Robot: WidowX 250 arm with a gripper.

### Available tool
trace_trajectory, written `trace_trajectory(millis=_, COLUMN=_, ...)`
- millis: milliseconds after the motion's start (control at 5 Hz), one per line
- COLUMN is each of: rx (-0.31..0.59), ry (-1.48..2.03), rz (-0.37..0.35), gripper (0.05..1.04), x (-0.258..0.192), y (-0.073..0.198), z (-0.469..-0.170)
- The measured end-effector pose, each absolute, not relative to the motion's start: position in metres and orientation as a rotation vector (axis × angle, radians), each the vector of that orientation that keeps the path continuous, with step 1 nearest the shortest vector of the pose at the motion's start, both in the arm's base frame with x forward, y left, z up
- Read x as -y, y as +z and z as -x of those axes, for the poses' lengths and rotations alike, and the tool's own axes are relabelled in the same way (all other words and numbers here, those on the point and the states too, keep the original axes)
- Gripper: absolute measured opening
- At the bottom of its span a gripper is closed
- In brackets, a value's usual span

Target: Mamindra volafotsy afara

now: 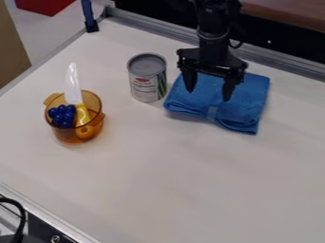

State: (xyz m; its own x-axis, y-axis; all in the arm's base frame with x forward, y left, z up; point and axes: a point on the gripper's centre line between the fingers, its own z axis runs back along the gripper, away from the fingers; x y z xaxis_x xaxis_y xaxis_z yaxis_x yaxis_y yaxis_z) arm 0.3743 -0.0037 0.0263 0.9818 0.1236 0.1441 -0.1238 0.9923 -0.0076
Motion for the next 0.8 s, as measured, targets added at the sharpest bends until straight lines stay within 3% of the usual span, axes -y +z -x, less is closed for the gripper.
trace_trajectory(millis=400, rx=0.216, ry=0.105, rz=-0.021, gripper=1.001, x=-0.037, y=0.071, z=-0.414)
trace_trajectory(millis=600, rx=0.19, ry=0.114, rz=-0.005, gripper=1.001, x=-0.052, y=0.07, z=-0.425)
trace_trajectory(millis=800, rx=0.205, ry=0.164, rz=-0.039, gripper=1.001, x=-0.074, y=0.068, z=-0.44)
